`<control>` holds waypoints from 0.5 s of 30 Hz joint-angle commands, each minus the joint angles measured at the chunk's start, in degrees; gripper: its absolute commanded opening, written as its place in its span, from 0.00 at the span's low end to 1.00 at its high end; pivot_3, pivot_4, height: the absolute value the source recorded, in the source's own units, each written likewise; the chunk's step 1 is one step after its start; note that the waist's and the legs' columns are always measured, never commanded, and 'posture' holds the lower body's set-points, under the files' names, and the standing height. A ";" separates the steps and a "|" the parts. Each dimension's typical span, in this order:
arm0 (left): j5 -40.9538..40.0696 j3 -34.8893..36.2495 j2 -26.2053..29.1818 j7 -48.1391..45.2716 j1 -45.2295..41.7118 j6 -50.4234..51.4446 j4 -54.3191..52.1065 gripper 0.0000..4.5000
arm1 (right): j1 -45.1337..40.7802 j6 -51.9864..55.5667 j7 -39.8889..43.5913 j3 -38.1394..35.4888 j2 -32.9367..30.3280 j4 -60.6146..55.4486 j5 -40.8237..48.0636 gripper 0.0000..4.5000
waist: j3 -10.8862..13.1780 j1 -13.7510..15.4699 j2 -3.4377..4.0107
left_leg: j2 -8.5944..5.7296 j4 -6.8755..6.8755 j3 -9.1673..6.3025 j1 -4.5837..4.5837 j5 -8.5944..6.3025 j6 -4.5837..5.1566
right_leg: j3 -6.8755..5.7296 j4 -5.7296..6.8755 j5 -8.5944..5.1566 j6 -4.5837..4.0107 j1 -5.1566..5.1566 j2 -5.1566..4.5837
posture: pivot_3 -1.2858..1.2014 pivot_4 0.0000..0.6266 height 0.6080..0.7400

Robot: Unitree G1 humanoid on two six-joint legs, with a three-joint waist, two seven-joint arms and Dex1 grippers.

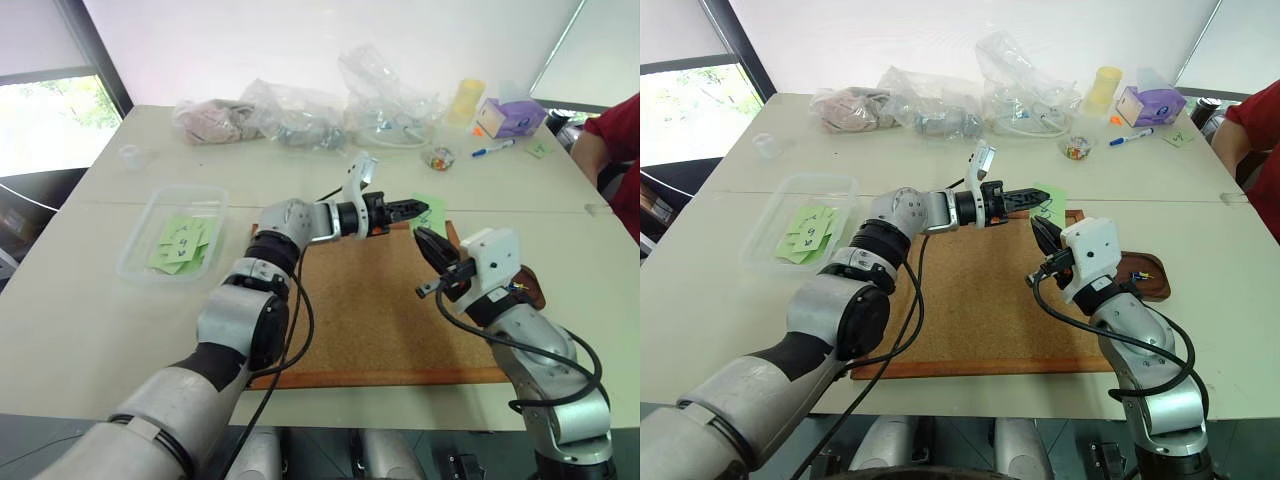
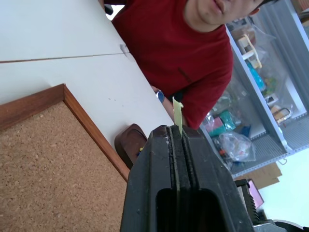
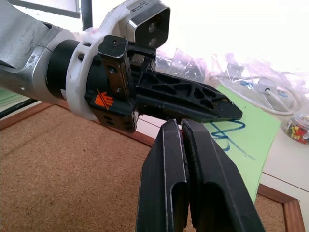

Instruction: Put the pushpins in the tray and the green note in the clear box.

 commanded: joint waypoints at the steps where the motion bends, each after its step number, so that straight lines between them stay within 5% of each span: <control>1: 4.37 -3.94 1.06 -2.65 0.00 -4.83 -2.15 0.03 | 0.04 -0.61 0.13 -0.31 -0.54 -3.23 -0.58 0.00 | 0.00 0.01 0.00 | 0.00 0.00 0.00 0.00 0.00 0.00 | 0.00 0.00 0.00 0.00 0.00 0.00 | 0.52 0.24 0.98; 7: 13.14 -11.59 3.32 -4.25 3.99 -15.06 -3.94 0.03 | -0.71 -1.04 -3.30 -3.76 2.46 -4.45 0.26 0.00 | 0.00 -0.06 0.01 | 0.01 -0.01 0.01 0.02 0.00 0.00 | 0.02 0.01 0.00 -0.01 0.00 0.00 | 0.52 0.24 0.98; 15: 3.68 -3.30 6.85 -6.79 4.43 -3.02 -12.44 0.03 | -1.66 4.29 -15.87 -17.41 10.03 0.54 4.19 0.00 | 0.02 0.17 -0.04 | 0.06 0.01 -0.01 -0.08 0.00 0.00 | -0.01 0.01 0.00 -0.01 -0.03 -0.08 | 0.52 0.24 0.98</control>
